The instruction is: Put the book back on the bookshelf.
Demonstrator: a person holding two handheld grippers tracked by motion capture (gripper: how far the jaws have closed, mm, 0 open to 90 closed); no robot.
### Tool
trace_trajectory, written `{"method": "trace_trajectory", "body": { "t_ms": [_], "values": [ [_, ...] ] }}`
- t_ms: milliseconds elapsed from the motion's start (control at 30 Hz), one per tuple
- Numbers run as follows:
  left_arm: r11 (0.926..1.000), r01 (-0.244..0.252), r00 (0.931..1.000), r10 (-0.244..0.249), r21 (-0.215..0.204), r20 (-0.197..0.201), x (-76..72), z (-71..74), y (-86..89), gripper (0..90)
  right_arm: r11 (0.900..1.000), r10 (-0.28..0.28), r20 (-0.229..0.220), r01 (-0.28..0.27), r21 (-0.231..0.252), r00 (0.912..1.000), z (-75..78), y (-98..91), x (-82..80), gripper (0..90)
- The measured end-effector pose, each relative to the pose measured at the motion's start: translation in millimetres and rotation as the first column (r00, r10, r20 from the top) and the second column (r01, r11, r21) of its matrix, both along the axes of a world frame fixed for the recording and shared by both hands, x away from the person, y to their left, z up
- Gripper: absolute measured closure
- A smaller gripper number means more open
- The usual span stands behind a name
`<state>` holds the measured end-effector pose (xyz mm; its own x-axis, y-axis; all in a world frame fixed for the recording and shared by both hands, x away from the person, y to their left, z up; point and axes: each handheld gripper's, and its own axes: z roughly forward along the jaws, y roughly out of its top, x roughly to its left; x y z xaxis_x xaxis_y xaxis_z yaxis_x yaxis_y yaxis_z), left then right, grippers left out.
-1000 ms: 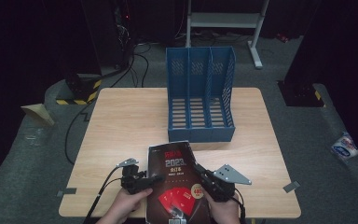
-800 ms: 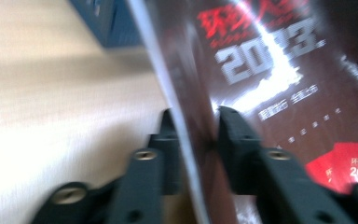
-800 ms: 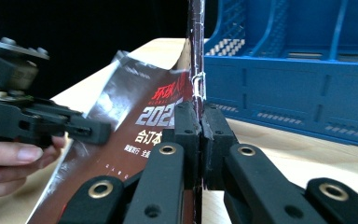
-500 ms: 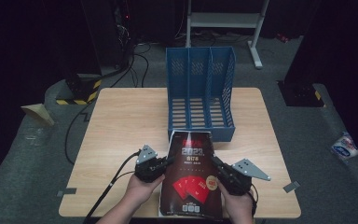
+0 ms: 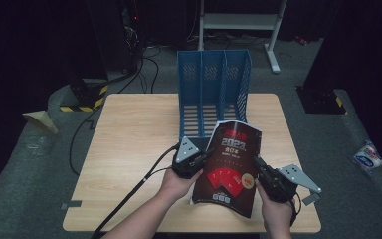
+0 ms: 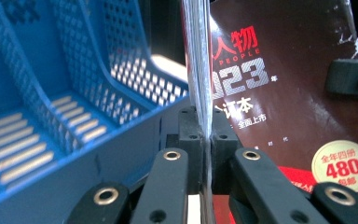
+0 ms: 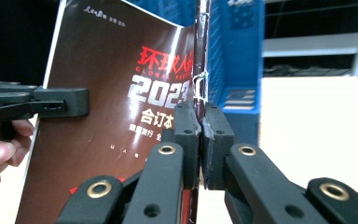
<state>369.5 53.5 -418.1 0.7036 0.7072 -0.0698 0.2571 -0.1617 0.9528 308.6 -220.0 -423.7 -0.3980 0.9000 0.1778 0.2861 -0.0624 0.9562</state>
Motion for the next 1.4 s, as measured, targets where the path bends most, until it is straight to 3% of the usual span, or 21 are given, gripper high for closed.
{"method": "trace_trajectory", "body": {
  "t_ms": [167,433,533,733,867,967,1133,1233,1400],
  "values": [
    [0.9997,0.003,0.9979,-0.002,-0.023,0.064,9.3,7.1,-16.2,86.7,0.9980,-0.062,0.038,0.062,-0.008,0.9974,7.0,-8.1,0.1,85.9],
    [0.9958,-0.006,0.9949,0.015,-0.091,0.099,21.6,10.6,-31.0,86.7,0.9921,-0.117,0.113,0.122,-0.031,0.9867,15.0,-9.3,-2.0,85.8],
    [0.9947,-0.013,0.9893,0.028,-0.102,0.143,21.7,11.9,-32.7,86.7,0.9923,-0.117,0.131,0.122,-0.024,0.9844,16.2,-9.2,-1.3,85.6],
    [0.9945,-0.029,0.9669,0.054,-0.100,0.250,18.3,9.3,-31.0,86.7,0.9927,-0.105,0.177,0.114,-0.040,0.9786,15.7,-5.4,-1.1,85.2],
    [0.9920,-0.046,0.9655,0.074,-0.117,0.250,18.2,1.0,-26.8,86.8,0.9936,-0.092,0.171,0.102,-0.048,0.9809,10.7,-2.2,-1.4,85.2],
    [0.9937,-0.038,0.9656,0.064,-0.106,0.252,17.6,-7.3,-23.4,86.8,0.9942,-0.085,0.152,0.094,-0.052,0.9847,5.2,0.1,-2.4,84.9],
    [0.9885,-0.015,0.9613,0.056,-0.150,0.270,14.4,-18.7,-13.1,86.7,0.9957,-0.076,0.152,0.083,-0.040,0.9855,-1.9,0.1,-8.2,84.8],
    [0.9879,-0.002,0.9604,0.045,-0.155,0.275,12.7,-19.9,-8.2,86.6,0.9970,-0.063,0.153,0.069,-0.036,0.9862,-2.1,0.6,-12.1,83.9],
    [0.9870,0.024,0.9658,0.018,-0.159,0.258,10.5,-19.8,0.1,86.6,0.9979,-0.047,0.143,0.053,-0.037,0.9887,-2.0,3.3,-17.4,81.4]
  ]
}}
